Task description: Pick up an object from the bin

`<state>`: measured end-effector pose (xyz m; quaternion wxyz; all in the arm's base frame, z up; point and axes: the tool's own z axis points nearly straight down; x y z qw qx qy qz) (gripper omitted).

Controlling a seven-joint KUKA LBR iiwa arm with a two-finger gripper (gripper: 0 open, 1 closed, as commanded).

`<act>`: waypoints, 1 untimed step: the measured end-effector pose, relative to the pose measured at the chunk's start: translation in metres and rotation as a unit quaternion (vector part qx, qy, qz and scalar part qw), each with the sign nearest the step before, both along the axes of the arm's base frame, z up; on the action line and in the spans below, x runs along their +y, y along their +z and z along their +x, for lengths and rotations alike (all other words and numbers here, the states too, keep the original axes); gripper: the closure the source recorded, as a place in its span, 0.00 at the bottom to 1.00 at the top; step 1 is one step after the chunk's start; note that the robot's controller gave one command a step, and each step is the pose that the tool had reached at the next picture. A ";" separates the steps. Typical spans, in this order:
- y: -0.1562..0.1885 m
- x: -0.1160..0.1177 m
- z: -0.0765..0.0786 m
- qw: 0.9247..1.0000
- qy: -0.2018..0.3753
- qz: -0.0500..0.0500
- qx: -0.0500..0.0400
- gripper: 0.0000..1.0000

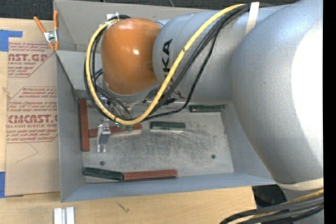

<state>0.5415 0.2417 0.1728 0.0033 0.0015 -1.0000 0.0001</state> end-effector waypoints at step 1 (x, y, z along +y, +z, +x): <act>0.004 -0.001 0.002 1.000 -0.001 0.001 -0.003 0.00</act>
Offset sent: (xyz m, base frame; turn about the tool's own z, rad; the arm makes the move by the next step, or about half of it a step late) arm 0.0336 -0.0472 -0.0749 0.0189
